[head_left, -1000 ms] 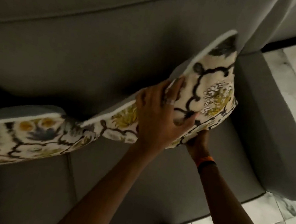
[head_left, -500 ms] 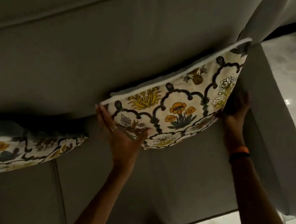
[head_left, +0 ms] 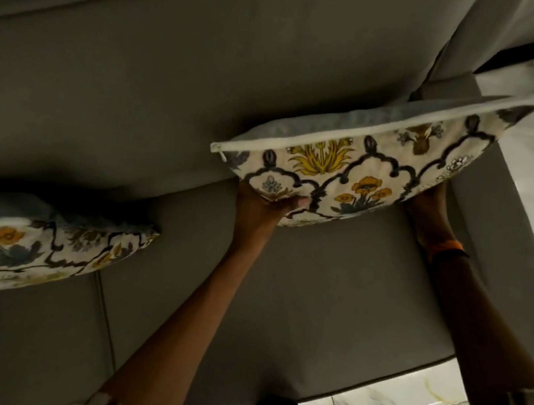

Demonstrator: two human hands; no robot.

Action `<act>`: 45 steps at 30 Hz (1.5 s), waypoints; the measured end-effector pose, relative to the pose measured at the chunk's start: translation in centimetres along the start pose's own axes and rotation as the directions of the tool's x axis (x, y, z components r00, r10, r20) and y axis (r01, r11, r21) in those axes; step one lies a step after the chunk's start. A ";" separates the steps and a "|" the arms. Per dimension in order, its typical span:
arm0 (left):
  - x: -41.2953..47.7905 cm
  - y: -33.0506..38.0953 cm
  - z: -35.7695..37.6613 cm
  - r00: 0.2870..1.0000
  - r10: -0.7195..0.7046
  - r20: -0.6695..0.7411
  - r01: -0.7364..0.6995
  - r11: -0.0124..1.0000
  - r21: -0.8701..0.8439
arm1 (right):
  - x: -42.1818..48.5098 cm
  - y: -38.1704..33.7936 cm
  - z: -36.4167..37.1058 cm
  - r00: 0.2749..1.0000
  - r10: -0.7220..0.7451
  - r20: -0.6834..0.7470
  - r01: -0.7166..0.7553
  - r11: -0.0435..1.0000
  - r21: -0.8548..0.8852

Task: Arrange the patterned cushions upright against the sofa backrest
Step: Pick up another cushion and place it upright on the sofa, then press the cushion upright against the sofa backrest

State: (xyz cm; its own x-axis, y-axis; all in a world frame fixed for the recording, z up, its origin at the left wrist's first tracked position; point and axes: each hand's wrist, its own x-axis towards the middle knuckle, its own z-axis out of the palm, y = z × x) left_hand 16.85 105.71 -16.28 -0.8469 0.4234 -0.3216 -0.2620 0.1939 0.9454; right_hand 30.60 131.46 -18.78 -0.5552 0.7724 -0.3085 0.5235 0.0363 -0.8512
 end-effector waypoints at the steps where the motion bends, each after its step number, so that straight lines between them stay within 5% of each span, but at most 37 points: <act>1: 0.1 0.0 -0.3 1.000 0.011 0.003 -0.011 1.000 0.024 | -0.4 -0.1 0.5 1.000 0.003 -0.024 -0.003 1.000 -0.024; 5: -1.7 -1.3 -3.4 0.990 0.130 0.056 -0.138 0.976 0.169 | -5.8 1.1 4.3 0.956 0.211 -0.204 -0.213 0.977 0.013; 8: -4.9 -4.8 -8.2 0.998 -0.020 0.061 -0.002 0.943 0.332 | -13.0 3.1 10.1 0.937 0.310 -0.159 -0.330 0.936 -0.125; 10: -8.0 -8.0 -13.4 0.989 -0.124 0.085 0.064 0.859 0.507 | -19.0 3.7 15.6 0.958 0.286 -0.034 -0.286 0.929 -0.237; 15: -16.5 -13.4 -31.5 0.991 -0.100 0.083 -0.010 0.579 0.815 | -34.3 1.7 32.9 0.923 0.223 0.314 -0.083 0.911 -0.404; 20: -23.9 -15.8 -54.1 0.996 -0.073 -0.058 0.084 0.439 0.895 | -47.3 -3.0 49.8 0.892 0.179 0.415 -0.014 0.928 -0.372; 24: -29.1 -17.9 -70.9 0.950 -0.042 -0.311 0.292 0.478 0.829 | -56.0 -5.5 61.7 0.847 0.190 0.496 -0.029 0.949 -0.314; 30: -32.8 -22.7 -87.2 0.734 -0.261 -0.626 0.637 0.583 0.504 | -62.9 -6.4 75.1 0.761 0.326 0.560 -0.233 0.944 -0.233; 36: -30.9 -26.1 -95.2 0.565 -0.663 -0.492 0.756 0.655 -0.013 | -65.9 -7.2 80.0 0.834 0.333 0.440 -0.340 0.938 -0.067; 40: -30.3 -25.5 -96.8 0.672 -0.651 -0.355 0.670 0.738 -0.085 | -66.3 -9.0 80.3 0.861 0.228 0.455 -0.281 0.958 0.051; 45: -30.3 -20.8 -99.3 0.828 -0.347 -0.442 0.340 0.935 -0.096 | -66.8 -14.7 81.0 0.864 -0.016 0.503 -0.135 0.956 0.261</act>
State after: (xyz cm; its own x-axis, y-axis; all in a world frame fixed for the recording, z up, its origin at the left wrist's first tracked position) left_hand 2.01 1.01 -20.92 -0.8144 -0.1075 -0.5703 -0.5779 0.2404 0.7799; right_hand 7.65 28.02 -20.06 -0.8130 0.3480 -0.4669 0.4063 -0.2353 -0.8829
